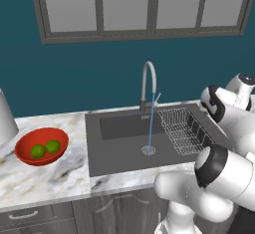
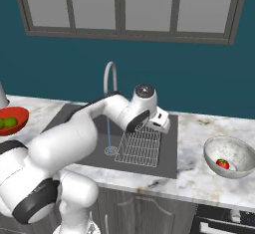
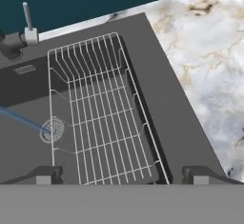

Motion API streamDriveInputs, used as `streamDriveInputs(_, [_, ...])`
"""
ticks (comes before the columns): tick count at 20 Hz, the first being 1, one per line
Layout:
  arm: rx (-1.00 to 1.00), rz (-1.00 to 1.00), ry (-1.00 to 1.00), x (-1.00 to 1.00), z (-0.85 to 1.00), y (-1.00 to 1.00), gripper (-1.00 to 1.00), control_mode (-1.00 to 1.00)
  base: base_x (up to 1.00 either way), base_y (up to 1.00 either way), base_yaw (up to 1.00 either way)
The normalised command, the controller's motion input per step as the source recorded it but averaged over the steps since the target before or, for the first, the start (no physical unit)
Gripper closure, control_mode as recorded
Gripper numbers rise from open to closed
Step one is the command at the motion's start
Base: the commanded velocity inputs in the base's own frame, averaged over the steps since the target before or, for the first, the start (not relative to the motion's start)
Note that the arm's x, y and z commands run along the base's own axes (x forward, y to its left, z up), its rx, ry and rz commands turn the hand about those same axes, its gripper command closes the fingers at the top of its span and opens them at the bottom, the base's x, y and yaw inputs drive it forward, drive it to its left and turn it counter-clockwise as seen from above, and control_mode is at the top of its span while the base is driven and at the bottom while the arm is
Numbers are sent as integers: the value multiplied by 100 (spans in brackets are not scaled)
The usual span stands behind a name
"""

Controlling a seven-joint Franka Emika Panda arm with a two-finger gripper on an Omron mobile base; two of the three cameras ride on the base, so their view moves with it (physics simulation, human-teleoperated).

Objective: Pick the limes from the sink and place them in one bowl. Place the tomato in the other bowl. Then turn off the sink faucet.

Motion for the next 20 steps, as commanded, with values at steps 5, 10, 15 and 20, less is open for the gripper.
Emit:
streamDriveInputs(5, [0, 0, 1, 0, 6, 66, -100, -100, 0, 0, 0])
streamDriveInputs(10, [0, 0, 6, 0, 1, 54, -100, -100, 0, 0, 0])
streamDriveInputs(15, [0, 1, 10, -1, 1, 30, -100, -100, 0, 0, 0])
streamDriveInputs(20, [7, 3, 8, 0, 0, 11, -100, -100, 0, 0, 0])
